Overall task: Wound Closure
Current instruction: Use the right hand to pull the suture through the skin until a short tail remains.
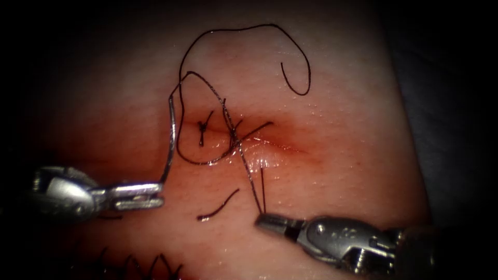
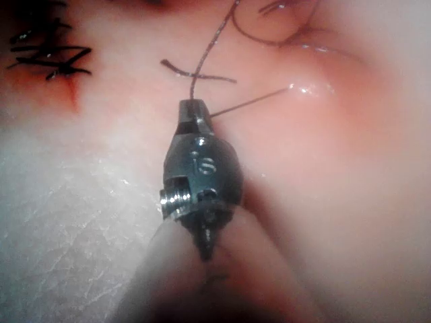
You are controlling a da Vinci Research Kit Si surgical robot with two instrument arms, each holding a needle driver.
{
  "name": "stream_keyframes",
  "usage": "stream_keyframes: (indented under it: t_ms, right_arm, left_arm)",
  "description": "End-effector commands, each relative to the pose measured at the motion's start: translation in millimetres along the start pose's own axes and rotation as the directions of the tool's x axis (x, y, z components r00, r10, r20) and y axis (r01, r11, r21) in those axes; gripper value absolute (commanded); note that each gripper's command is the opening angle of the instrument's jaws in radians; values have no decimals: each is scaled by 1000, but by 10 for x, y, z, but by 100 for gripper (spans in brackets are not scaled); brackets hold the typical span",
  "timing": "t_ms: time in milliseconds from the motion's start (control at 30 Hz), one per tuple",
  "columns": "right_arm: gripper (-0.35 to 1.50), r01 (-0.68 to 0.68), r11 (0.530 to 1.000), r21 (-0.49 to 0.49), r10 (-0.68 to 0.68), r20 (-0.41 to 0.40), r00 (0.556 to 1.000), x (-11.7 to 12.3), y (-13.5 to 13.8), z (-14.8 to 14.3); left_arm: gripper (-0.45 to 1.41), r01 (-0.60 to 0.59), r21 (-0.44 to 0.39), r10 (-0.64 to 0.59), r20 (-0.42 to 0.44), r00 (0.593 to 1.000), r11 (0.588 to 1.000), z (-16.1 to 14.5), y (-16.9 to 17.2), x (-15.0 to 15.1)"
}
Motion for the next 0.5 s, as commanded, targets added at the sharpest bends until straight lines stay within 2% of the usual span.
stream_keyframes:
  t_ms: [33, 167, 200, 233, 333, 400, 500]
  right_arm:
    - [-35, 0, 1000, 23, 0, 1, 1000, 3, -24, 5]
    - [-35, -6, 999, 52, 6, 0, 1000, 17, -47, 7]
    - [-35, 46, 998, 53, -45, -8, 999, 20, -50, 8]
    - [-20, 125, 991, 53, -123, -29, 992, 23, -50, 10]
    - [118, 273, 961, 38, -269, -86, 959, 32, -40, 14]
    - [145, 358, 933, 29, -353, -95, 931, 39, -28, 15]
    - [147, 450, 893, 10, -447, -97, 889, 49, -6, 8]
  left_arm:
    - [-45, 4, 2, -4, 7, 1000, 1000, 2, 2, -1]
    - [-45, 8, 6, -8, 23, 1000, 1000, -10, 2, 5]
    - [-45, 10, 7, -10, 28, 1000, 1000, -13, 1, 5]
    - [-45, 12, 8, -12, 33, 999, 1000, -17, 0, 5]
    - [-45, 23, 37, -25, 47, 999, 999, -32, -8, 2]
    - [-45, 34, 64, -38, 59, 998, 997, -45, -15, -1]
    - [-45, 54, 111, -62, 67, 996, 992, -68, -28, -6]
